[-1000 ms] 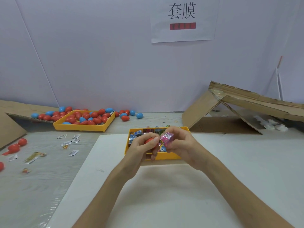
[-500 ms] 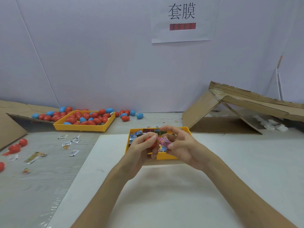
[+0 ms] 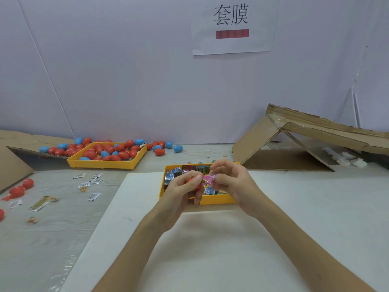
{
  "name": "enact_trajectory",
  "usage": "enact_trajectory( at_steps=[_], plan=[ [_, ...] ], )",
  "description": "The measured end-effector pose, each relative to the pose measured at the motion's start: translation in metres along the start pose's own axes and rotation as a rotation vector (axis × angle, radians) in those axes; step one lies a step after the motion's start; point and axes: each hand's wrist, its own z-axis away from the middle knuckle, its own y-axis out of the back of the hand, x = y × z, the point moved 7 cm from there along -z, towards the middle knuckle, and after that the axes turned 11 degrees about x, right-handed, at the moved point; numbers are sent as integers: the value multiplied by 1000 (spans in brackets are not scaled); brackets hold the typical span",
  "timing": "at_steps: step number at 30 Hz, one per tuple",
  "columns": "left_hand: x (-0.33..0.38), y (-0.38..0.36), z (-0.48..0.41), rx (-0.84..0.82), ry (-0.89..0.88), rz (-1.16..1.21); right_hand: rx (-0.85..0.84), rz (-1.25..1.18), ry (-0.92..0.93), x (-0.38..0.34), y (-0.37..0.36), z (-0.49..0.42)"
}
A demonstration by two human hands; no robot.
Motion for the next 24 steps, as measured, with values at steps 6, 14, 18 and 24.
enact_trajectory(
  at_steps=[6,14,18,24],
  plan=[
    [-2,-4,1,-8,24,-36,260,284,288,-14,13,3],
    [-6,1,-1,114,-46,-205,158,340,381,-19,1,9],
    [-2,3,-2,102,-54,-141,190,396,423,-25,4,9],
    [-5,-1,1,22,20,-7,163,467,485,-28,-1,15]
  ],
)
